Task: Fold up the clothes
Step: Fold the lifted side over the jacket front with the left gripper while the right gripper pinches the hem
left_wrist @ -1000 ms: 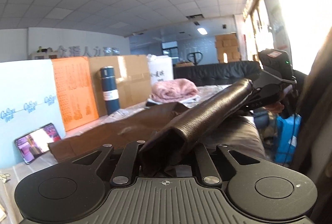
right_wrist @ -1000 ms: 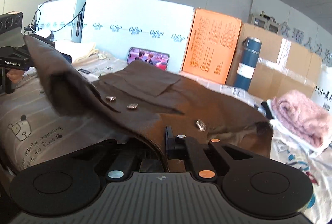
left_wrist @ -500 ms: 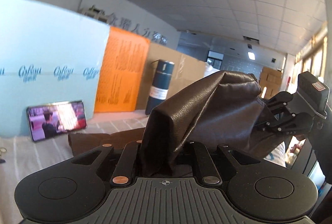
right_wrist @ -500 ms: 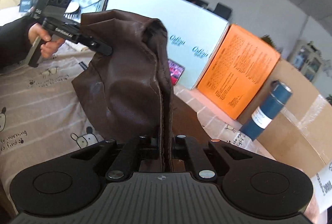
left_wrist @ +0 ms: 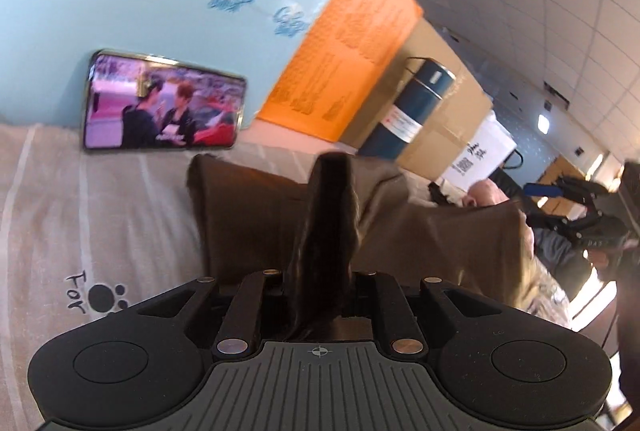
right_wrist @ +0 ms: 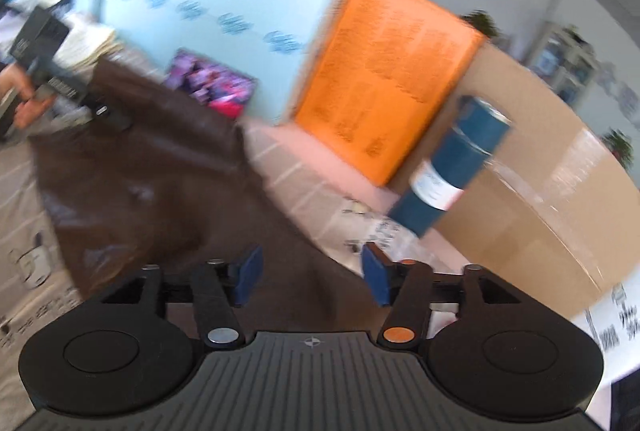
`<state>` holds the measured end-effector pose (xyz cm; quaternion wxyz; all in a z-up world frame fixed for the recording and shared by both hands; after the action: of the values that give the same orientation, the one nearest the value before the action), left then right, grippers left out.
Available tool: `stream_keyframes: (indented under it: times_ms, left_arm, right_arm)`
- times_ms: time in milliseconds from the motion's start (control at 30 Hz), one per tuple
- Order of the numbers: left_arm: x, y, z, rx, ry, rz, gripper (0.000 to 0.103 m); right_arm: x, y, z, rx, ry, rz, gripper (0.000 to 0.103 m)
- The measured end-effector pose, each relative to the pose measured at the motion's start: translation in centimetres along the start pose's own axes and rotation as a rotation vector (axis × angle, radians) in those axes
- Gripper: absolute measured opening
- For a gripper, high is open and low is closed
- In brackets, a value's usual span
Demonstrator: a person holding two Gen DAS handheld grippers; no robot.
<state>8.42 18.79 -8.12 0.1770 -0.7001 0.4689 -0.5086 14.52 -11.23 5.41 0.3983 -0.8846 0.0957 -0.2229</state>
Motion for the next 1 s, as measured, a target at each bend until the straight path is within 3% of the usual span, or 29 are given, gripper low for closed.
stream_keyframes:
  times_ms: [67, 167, 333, 500, 567, 600, 633, 667, 733, 800, 833, 867, 1000]
  left_arm:
    - [-0.9, -0.1, 0.0, 0.009, 0.007, -0.057, 0.033]
    - [-1.0, 0.1, -0.2, 0.004, 0.049, -0.094, 0.047]
    - [0.3, 0.2, -1.3, 0.015, 0.071, -0.068, 0.076]
    - [1.1, 0.6, -2.1, 0.032, 0.032, -0.015, 0.082]
    - [1.2, 0.8, -2.1, 0.05, -0.018, 0.028, 0.074]
    - [1.2, 0.8, -2.0, 0.055, -0.05, 0.057, 0.063]
    - [1.3, 0.7, -1.9, 0.062, -0.071, 0.083, 0.035]
    - [1.4, 0.4, -1.9, 0.072, -0.079, 0.103, 0.013]
    - [1.7, -0.1, -1.8, 0.092, -0.095, 0.141, 0.01]
    - [1.9, -0.7, -1.6, 0.112, -0.111, 0.179, 0.009]
    - [2.1, -1.1, -1.5, 0.121, -0.112, 0.19, 0.009]
    - [2.3, -1.7, -1.2, 0.128, -0.106, 0.194, 0.009]
    - [1.8, -2.3, 1.4, 0.079, -0.096, 0.167, 0.009]
  right_arm:
    - [1.6, 0.5, -0.4, 0.067, 0.051, 0.107, 0.077]
    - [2.6, 2.3, -1.1, 0.174, 0.077, 0.319, 0.087]
    - [1.6, 6.8, -1.7, 0.274, 0.04, 0.622, 0.091]
    - [0.6, 10.4, -1.3, 0.267, 0.011, 0.756, 0.091]
    - [0.5, 11.3, -0.9, 0.267, -0.016, 0.793, 0.087]
    - [0.5, 11.6, -0.9, 0.266, -0.019, 0.805, 0.083]
    - [0.7, 12.0, -0.8, 0.263, -0.016, 0.814, 0.071]
    - [0.9, 12.3, -0.7, 0.25, 0.008, 0.813, 0.056]
    - [1.5, 13.1, -0.3, 0.222, 0.061, 0.812, 0.048]
    - [2.0, 13.4, -0.1, 0.226, 0.062, 0.829, 0.061]
    - [2.1, 13.5, -0.1, 0.23, 0.059, 0.834, 0.077]
    - [2.3, 13.4, 0.0, 0.228, 0.078, 0.829, 0.084]
    - [3.2, 14.3, 0.4, 0.179, 0.178, 0.846, 0.082]
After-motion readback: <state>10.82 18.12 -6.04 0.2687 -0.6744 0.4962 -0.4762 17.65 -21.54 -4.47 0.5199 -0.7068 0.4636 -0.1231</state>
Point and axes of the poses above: each gripper's, at about its wrist camera, not at the fingertips, and z roughly the way its jaws point, x to its right, y to its underside, the point moved 10 cm from there along z, roughly the way its jaws point, and after that the axes turned 1 degree about -y, right-handed, at the moved point
